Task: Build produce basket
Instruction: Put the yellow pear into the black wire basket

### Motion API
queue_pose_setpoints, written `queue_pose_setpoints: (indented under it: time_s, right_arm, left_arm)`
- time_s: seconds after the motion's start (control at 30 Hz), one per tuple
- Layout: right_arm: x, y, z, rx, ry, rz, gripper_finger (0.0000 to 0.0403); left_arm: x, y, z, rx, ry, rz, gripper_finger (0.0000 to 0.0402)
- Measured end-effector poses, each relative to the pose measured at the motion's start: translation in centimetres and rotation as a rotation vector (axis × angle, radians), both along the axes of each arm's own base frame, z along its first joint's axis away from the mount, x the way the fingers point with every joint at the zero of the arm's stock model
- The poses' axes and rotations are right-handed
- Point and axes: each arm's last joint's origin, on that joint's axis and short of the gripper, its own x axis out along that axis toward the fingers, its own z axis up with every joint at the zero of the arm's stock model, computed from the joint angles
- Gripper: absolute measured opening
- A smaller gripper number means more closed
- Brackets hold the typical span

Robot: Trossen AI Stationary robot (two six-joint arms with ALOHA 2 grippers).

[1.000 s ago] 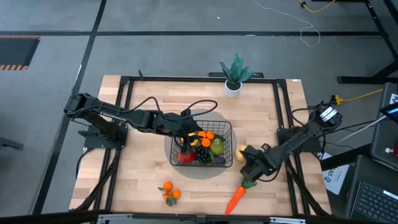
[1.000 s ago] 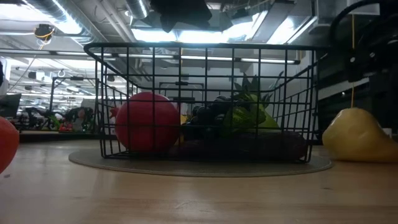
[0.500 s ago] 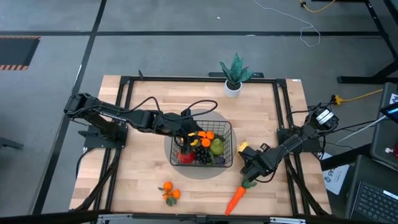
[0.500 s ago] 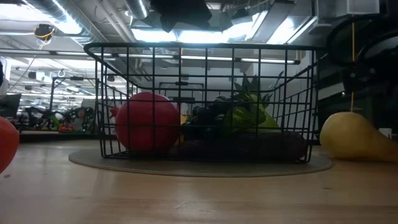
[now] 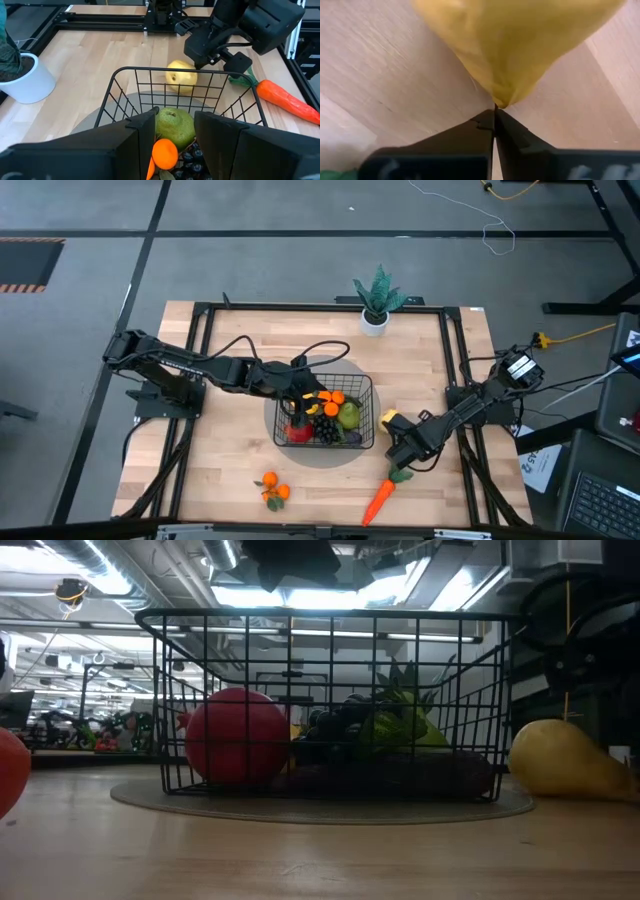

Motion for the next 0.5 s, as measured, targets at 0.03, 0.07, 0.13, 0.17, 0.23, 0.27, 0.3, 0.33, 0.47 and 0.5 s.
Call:
queue_pose_setpoints:
  time_s: [0.03, 0.07, 0.13, 0.17, 0.23, 0.27, 0.3, 0.33, 0.47, 0.5]
  right_arm:
    - [0.0, 0.0, 0.0, 0.000, 0.000, 0.000, 0.0007]
    - [0.0, 0.0, 0.0, 0.000, 0.000, 0.000, 0.0004]
    - [0.0, 0.0, 0.0, 0.001, -0.002, 0.000, 0.0002]
    - [0.1, 0.1, 0.1, 0.000, 0.000, 0.001, 0.0002]
    - [0.2, 0.1, 0.4, -0.008, 0.013, 0.003, 0.0001]
    - [0.2, 0.2, 0.7, -0.016, 0.025, 0.004, 0.0001]
    - [0.3, 0.2, 1.0, -0.021, 0.032, 0.004, 0.0001]
    - [0.4, 0.4, 1.4, -0.023, 0.034, 0.005, 0.0000]
    - [0.5, 0.6, 3.5, -0.076, 0.107, 0.006, 0.0000]
    - [0.5, 0.6, 4.2, -0.092, 0.126, -0.005, 0.0000]
  left_arm:
    - [0.0, 0.0, 0.0, 0.000, 0.000, 0.000, 0.0124]
    - [0.0, 0.0, 0.0, 0.000, 0.000, 0.000, 0.0124]
    - [0.0, 0.0, 0.0, 0.000, 0.000, 0.000, 0.0124]
    - [0.0, 0.0, 0.0, 0.000, 0.000, 0.000, 0.0124]
    - [0.0, 0.0, 0.0, 0.000, 0.000, 0.000, 0.0124]
    - [0.0, 0.0, 0.0, 0.000, 0.000, 0.000, 0.0124]
    - [0.0, 0.0, 0.0, 0.000, 0.000, 0.000, 0.0124]
    - [0.0, 0.0, 0.0, 0.000, 0.000, 0.000, 0.0124]
    - [0.0, 0.0, 0.0, 0.000, 0.000, 0.000, 0.0124]
    - [0.0, 0.0, 0.0, 0.000, 0.000, 0.000, 0.0124]
